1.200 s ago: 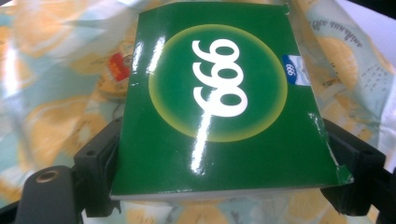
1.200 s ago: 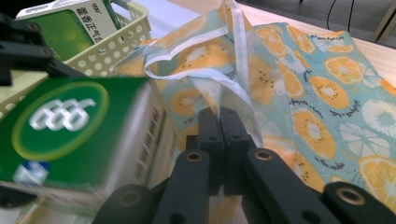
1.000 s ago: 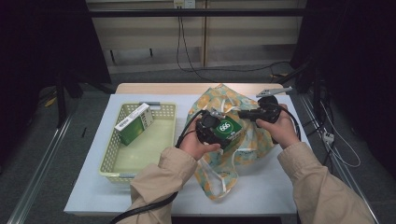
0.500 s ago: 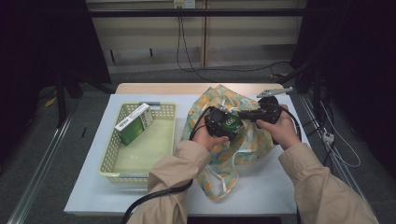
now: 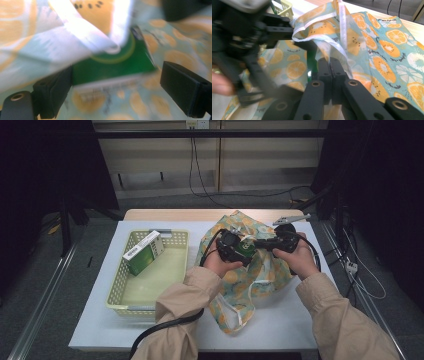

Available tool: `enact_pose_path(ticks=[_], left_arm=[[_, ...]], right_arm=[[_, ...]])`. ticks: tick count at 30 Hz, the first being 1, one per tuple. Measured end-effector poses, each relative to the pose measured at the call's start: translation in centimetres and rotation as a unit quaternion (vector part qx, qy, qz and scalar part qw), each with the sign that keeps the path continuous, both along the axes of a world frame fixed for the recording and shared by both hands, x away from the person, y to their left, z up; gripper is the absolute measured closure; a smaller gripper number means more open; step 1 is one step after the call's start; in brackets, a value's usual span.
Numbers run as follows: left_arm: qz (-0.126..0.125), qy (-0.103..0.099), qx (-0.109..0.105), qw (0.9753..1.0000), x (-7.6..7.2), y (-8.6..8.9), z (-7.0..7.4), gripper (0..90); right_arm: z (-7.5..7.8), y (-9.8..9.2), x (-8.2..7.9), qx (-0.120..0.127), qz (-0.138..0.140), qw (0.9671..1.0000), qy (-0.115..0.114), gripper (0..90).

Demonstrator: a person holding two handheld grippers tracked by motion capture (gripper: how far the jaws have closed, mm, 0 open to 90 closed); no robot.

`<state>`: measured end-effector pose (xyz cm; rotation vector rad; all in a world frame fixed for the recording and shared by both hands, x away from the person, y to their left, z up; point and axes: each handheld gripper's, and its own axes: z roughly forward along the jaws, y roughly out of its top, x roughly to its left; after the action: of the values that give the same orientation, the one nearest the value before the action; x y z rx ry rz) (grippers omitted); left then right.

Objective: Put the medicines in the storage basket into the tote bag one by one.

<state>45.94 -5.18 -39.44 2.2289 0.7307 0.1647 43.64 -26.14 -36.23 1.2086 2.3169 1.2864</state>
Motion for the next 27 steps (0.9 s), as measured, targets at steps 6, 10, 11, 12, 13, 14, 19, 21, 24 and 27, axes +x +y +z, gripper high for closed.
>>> enact_pose_path(ticks=[6, 10, 11, 12, 13, 14, 19, 21, 24, 27], left_arm=[[-0.035, 0.011, 0.000, 0.9993, -2.1, 3.3, 1.9, 11.3], [-0.029, -0.002, 0.013, 0.9995, -2.8, 6.1, 2.9, 10.9], [-0.033, 0.001, 0.009, 0.9994, -2.7, 6.9, 3.0, 11.0], [-0.023, 0.001, 0.009, 0.9997, -2.7, 7.7, 3.2, 10.8], [-0.020, -0.001, 0.007, 0.9998, -2.6, 8.5, 3.3, 10.7], [-0.015, -0.004, 0.009, 0.9998, -2.6, 9.3, 3.4, 10.7], [0.012, -0.018, 0.012, 0.9997, -2.5, 13.1, 4.1, 10.5], [0.025, -0.020, 0.014, 0.9994, -2.3, 14.5, 4.4, 10.5], [0.044, -0.026, 0.014, 0.9986, -2.0, 16.6, 4.7, 10.5], [0.063, -0.029, 0.013, 0.9975, -1.5, 18.4, 4.6, 10.6]], right_arm=[[-0.1, 0.2, -0.2, -0.009, -0.001, 1.0000, 0.000, 89.7], [-0.4, 0.3, -0.3, -0.012, -0.003, 0.9999, 0.002, 89.7], [-0.5, 0.3, -0.3, -0.012, -0.002, 0.9999, 0.003, 89.7], [-0.5, 0.3, -0.3, -0.013, -0.001, 0.9999, 0.003, 89.7], [-0.5, 0.4, -0.4, -0.013, 0.000, 0.9999, 0.003, 89.7], [-0.4, 0.4, -0.4, -0.013, 0.000, 0.9999, 0.003, 89.7], [-0.5, 0.3, -0.5, -0.014, 0.004, 0.9999, 0.005, 89.7], [-0.5, 0.3, -0.5, -0.015, 0.006, 0.9999, 0.005, 89.7], [-0.6, 0.3, -0.6, -0.017, 0.008, 0.9998, 0.006, 89.7], [-0.8, 0.2, -0.7, -0.015, 0.007, 0.9998, 0.007, 89.7]])
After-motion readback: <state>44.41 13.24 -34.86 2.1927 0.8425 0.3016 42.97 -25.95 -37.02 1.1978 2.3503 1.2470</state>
